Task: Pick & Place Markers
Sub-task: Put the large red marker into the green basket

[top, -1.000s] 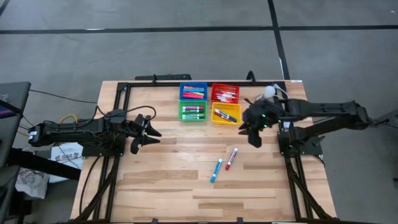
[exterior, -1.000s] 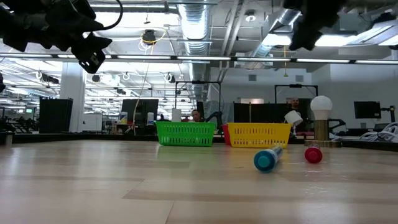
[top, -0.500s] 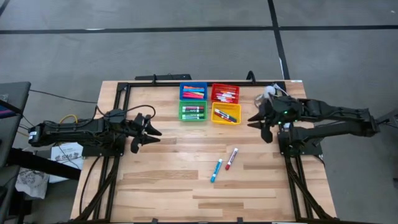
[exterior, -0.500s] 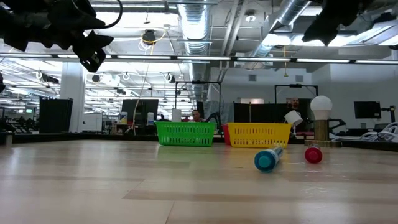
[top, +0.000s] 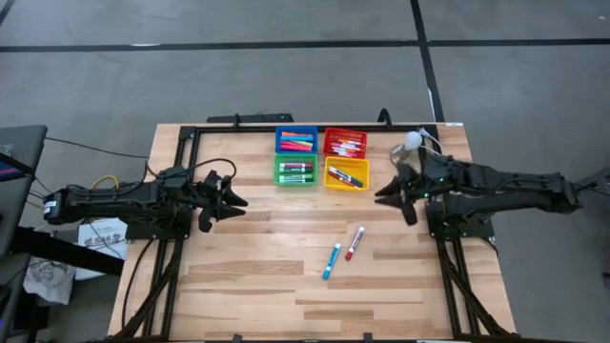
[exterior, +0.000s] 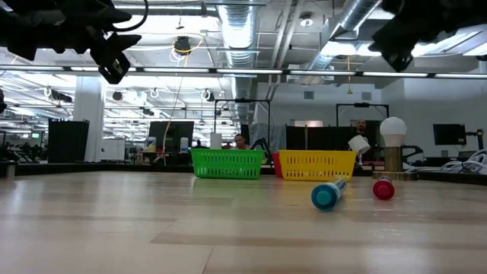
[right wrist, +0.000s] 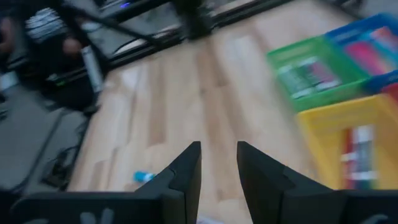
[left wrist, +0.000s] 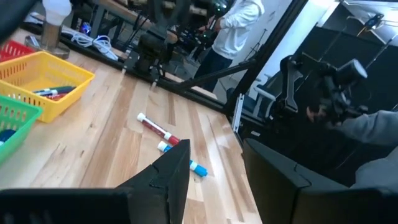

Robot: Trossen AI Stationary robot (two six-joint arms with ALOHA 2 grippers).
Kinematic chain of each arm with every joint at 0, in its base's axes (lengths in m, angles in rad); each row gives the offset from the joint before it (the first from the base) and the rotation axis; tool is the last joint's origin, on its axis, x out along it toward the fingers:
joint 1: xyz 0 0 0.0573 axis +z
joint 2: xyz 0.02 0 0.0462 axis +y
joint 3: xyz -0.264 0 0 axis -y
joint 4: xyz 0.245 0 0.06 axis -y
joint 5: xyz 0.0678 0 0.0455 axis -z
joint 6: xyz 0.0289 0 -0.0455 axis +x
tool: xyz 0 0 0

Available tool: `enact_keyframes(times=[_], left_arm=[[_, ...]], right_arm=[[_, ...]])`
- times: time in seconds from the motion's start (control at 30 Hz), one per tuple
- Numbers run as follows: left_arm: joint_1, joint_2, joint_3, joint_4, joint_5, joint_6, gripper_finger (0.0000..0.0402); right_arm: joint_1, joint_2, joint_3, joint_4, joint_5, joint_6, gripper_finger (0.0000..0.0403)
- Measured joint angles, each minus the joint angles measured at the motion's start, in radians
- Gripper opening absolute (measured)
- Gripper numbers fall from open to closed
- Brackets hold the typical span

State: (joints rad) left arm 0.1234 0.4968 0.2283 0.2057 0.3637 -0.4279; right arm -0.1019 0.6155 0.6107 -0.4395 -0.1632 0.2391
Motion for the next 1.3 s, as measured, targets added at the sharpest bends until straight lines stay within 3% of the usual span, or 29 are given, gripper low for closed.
enact_keyframes(times=[0.17, 0.43, 0.67, 0.87, 1.13, 1.3], left_arm=[[0.0, 0.006, 0.0, 0.004, 0.0, 0.0, 0.0148], [0.0, 0.035, 0.0, 0.006, 0.0, -0.001, 0.0148], [0.0, 0.083, 0.0, 0.007, 0.0, -0.008, 0.0148], [0.0, 0.125, 0.0, 0.019, 0.0, -0.008, 0.0148], [0.0, 0.151, 0.0, 0.027, 0.0, -0.02, 0.0148], [0.0, 0.153, 0.0, 0.028, 0.0, -0.019, 0.0148]], right_arm=[[0.09, 0.065, -0.093, 0.112, -0.064, 0.049, 0.0093], [0.266, 0.275, -0.096, 0.22, -0.06, -0.01, 0.0093], [0.299, 0.44, -0.084, 0.26, -0.047, -0.031, 0.0093], [0.305, 0.576, 0.037, 0.169, -0.047, -0.116, 0.0093], [0.303, 0.774, 0.217, -0.142, -0.039, -0.23, 0.0093], [0.304, 0.865, 0.287, -0.2, -0.048, -0.277, 0.0108]])
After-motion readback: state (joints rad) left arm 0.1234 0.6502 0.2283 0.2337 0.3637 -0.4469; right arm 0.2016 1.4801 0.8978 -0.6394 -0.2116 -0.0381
